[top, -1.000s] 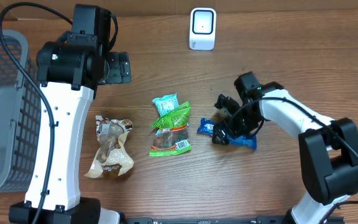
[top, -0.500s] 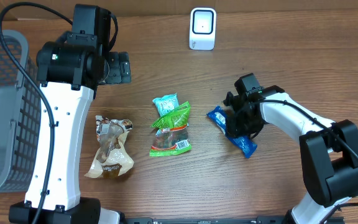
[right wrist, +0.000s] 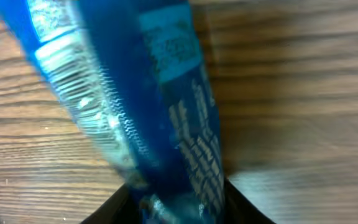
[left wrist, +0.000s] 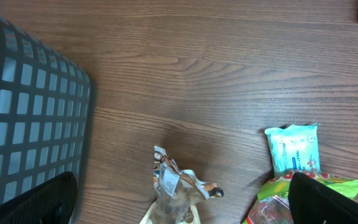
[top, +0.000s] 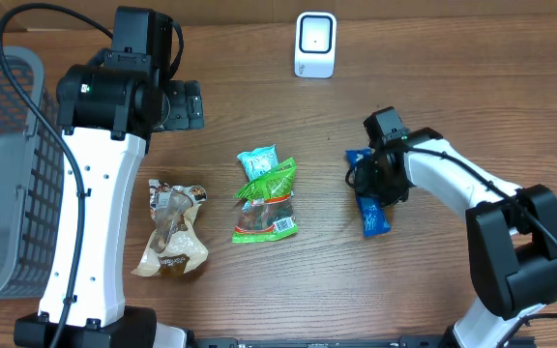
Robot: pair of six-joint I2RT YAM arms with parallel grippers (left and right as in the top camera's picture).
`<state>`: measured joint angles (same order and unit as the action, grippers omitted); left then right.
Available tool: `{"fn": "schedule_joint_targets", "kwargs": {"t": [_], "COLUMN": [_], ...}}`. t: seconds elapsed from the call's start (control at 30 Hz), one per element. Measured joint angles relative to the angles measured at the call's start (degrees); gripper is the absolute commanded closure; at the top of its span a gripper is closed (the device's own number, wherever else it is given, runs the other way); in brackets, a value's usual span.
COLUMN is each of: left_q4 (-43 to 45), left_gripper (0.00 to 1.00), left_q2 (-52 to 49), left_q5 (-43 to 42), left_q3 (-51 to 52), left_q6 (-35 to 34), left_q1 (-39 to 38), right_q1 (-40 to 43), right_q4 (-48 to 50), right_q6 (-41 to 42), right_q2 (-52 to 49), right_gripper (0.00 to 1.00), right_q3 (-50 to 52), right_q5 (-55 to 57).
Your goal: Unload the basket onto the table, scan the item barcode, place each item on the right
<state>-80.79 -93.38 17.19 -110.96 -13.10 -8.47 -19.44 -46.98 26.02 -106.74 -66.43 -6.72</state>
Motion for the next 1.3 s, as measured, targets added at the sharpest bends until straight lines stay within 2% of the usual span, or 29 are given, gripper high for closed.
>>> {"fn": "schedule_joint_targets", "kwargs": {"t": [0.2, 0.27, 0.3, 0.5, 0.7, 0.93, 1.0, 1.3], "left_q4": [0.0, 0.0, 0.0, 0.0, 0.0, 0.0, 0.0, 0.0], "left_gripper": [0.0, 0.0, 0.0, 0.0, 0.0, 0.0, 0.0, 0.0], "left_q2": [0.0, 0.0, 0.0, 0.0, 0.0, 0.0, 0.0, 0.0], "left_q5": [0.0, 0.0, 0.0, 0.0, 0.0, 0.0, 0.0, 0.0], "left_q3": [0.0, 0.0, 0.0, 0.0, 0.0, 0.0, 0.0, 0.0], "left_q6": [0.0, 0.0, 0.0, 0.0, 0.0, 0.0, 0.0, 0.0], "left_q1": [0.0, 0.0, 0.0, 0.0, 0.0, 0.0, 0.0, 0.0], "right_q1": [0.3, 0.3, 0.3, 0.5, 5.3, 13.7, 14.7, 15.3], "right_q4": [-9.6, -12.2, -13.2, -17.4, -17.9, -10.4, -8.5, -0.9], "right_q6": [1.4, 1.3, 0.6, -4.7, -8.0, -19.1, -21.7, -26.3], "right_q2": [0.0, 0.1, 0.2, 0.3, 0.3, 0.3, 0.3, 0.3], "right_gripper": [0.55, 0.39, 0.37, 0.37, 0.47, 0.46, 0.43, 0.44], "right_q3": [-12.3, -15.4, -16.1, -12.9, -8.1, -2.1, 0.6, 9.3], "right_q5": [1.2, 1.1, 1.0, 0.5, -1.1, -16.2, -20.5, -31.7]}}
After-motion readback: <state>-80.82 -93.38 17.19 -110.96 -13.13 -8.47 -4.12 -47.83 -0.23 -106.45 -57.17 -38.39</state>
